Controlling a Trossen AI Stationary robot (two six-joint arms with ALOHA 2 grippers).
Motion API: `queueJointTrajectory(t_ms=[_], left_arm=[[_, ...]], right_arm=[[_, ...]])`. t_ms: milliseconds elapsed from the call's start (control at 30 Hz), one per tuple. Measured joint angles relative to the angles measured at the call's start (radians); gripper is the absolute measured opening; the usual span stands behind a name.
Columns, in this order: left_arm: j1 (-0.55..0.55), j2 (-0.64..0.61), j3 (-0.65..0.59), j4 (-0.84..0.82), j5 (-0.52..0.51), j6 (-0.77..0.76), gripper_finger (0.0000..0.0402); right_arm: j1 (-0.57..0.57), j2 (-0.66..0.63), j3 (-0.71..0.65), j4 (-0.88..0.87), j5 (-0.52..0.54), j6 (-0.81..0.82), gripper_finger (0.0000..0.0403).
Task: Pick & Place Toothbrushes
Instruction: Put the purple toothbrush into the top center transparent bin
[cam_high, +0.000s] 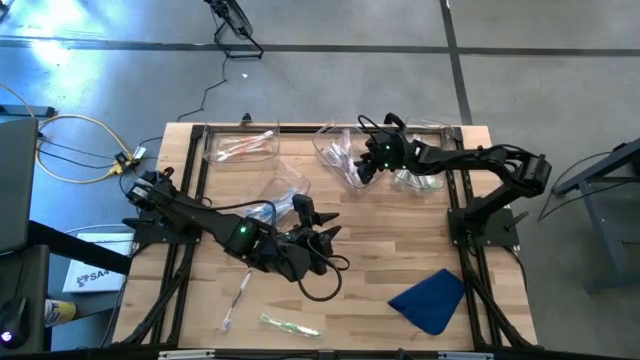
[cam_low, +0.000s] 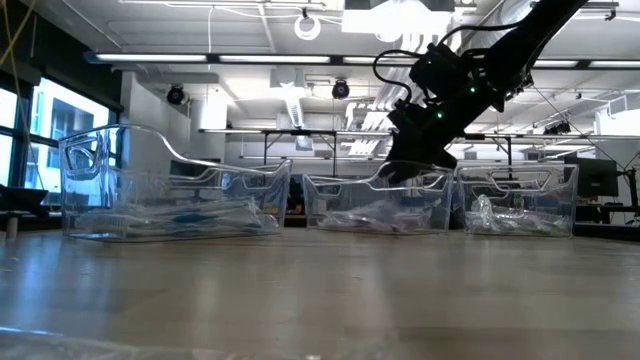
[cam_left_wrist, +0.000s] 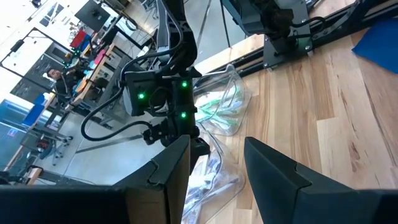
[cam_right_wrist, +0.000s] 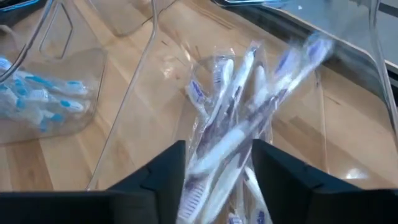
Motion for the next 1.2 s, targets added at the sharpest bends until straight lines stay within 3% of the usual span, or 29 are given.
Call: queueJointTrajectory(t_ms=[133,267,667,900,1200], left_arm=[[0.000,0.000,0.000,0.000,0.000,0.000,0.0148],[0.000,0.000,0.000,0.000,0.000,0.000,0.0148],[0.000,0.000,0.000,0.000,0.000,0.000,0.0148],[0.000,0.000,0.000,-0.024,0.000,0.000,0.0148],[0.000,0.000,0.000,-0.026,0.001,0.000,0.0148]], right_arm=[[0.000,-0.002,0.000,-0.001,-0.003,0.000,0.0200],[0.000,-0.018,0.000,-0.001,-0.036,0.000,0.0204],[0.000,-0.222,0.000,-0.002,-0.119,-0.007,0.0172],[0.006,-0.399,0.000,-0.001,-0.265,0.003,0.0156],[0.153,-0.535,0.000,-0.001,-0.311,-0.070,0.0127]])
